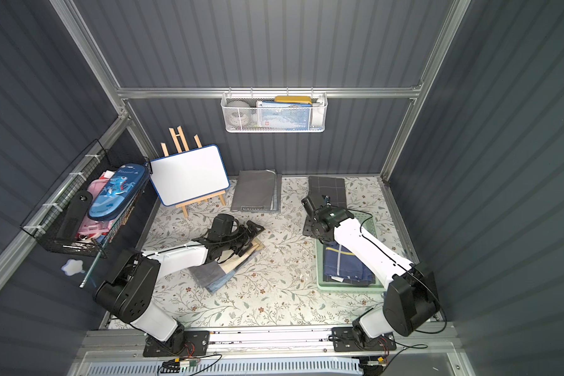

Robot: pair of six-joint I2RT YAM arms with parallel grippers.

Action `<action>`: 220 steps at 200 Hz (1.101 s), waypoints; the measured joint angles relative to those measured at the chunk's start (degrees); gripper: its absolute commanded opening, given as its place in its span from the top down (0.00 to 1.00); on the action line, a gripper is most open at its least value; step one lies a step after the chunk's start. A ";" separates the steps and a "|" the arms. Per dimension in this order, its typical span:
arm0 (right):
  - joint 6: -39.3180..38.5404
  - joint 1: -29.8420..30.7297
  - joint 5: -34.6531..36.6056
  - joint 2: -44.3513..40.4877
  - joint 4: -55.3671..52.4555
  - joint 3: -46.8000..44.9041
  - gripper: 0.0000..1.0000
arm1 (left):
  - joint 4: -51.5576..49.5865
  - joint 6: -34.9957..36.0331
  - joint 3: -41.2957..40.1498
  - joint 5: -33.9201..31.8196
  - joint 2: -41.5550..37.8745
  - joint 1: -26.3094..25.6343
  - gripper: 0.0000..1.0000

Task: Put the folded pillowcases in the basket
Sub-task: Move the pillowcase to the center of the board.

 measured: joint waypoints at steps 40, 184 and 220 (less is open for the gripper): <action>0.72 4.37 -2.58 -2.62 0.66 -2.19 0.48 | -1.16 1.16 11.58 -1.44 2.99 0.33 0.01; 2.03 29.09 -18.51 41.33 9.92 32.33 0.51 | -23.02 18.78 5.75 -3.61 -22.88 30.80 0.01; 2.08 34.47 -24.48 47.54 9.88 40.15 0.51 | -24.98 22.21 6.05 -1.07 -23.89 37.57 0.01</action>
